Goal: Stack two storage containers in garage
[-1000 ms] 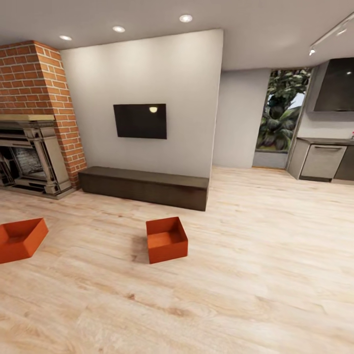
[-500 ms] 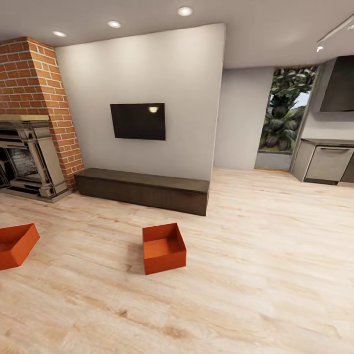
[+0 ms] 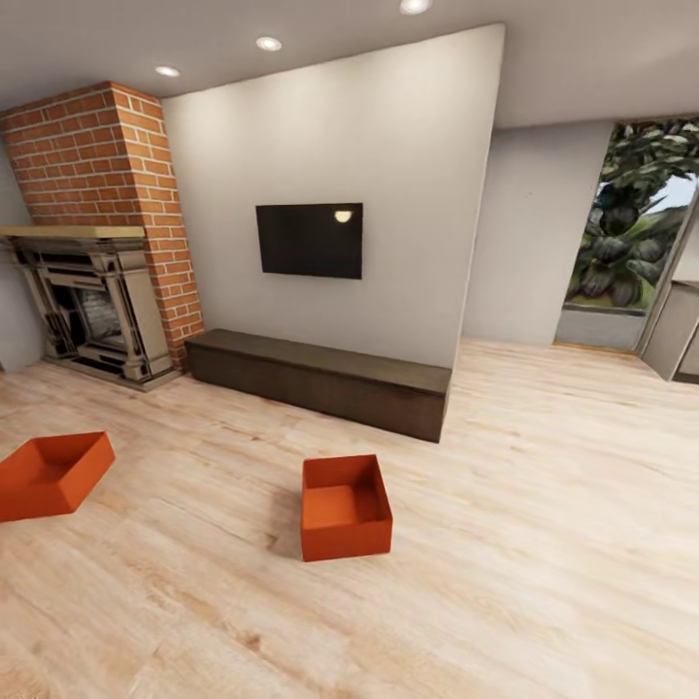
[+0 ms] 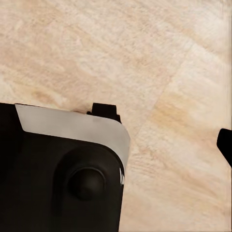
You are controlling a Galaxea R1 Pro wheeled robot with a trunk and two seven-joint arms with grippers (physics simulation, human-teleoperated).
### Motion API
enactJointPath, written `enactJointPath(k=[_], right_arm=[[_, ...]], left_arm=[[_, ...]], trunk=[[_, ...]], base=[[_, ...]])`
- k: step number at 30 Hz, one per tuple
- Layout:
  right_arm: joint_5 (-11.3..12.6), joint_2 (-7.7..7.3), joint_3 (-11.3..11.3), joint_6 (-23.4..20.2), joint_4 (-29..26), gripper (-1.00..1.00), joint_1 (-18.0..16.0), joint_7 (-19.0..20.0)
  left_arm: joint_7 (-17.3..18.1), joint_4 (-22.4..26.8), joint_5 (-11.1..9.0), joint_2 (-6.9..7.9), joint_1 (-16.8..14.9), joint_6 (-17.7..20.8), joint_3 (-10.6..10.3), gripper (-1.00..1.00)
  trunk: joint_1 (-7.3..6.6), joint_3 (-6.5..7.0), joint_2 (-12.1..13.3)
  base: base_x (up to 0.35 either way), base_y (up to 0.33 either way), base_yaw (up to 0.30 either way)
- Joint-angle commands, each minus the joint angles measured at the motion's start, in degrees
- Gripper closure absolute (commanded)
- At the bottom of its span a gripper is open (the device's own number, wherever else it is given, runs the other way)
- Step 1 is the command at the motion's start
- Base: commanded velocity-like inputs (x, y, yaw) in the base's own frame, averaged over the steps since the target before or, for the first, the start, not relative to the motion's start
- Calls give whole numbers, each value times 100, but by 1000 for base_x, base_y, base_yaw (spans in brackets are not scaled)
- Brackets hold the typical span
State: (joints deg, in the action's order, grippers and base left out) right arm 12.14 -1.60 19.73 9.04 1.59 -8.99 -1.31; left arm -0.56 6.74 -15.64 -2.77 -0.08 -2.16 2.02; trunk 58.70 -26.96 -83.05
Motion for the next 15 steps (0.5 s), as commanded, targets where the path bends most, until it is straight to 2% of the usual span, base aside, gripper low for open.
enactJointPath(k=[1, 4, 6, 15], right_arm=[[52, 2, 49, 34, 17, -100, -6, -1], [52, 2, 49, 34, 17, -100, -6, -1], [52, -3, 49, 34, 17, -100, -6, -1], [44, -28, 49, 43, 17, -100, -6, -1]], left_arm=[[-6, 2, -18, -3, -1, -12, 18, -100], [-6, 2, -18, 0, -1, -16, 18, -100], [-6, 5, -18, 3, -1, -33, 22, -100], [3, 8, -16, 5, -1, -73, 26, -100]], trunk=[[3, -5, -2], [3, -5, -2], [3, -5, -2], [3, -5, -2]], base=[[307, -175, 269], [307, -176, 253], [306, -177, 101], [307, -147, 20]])
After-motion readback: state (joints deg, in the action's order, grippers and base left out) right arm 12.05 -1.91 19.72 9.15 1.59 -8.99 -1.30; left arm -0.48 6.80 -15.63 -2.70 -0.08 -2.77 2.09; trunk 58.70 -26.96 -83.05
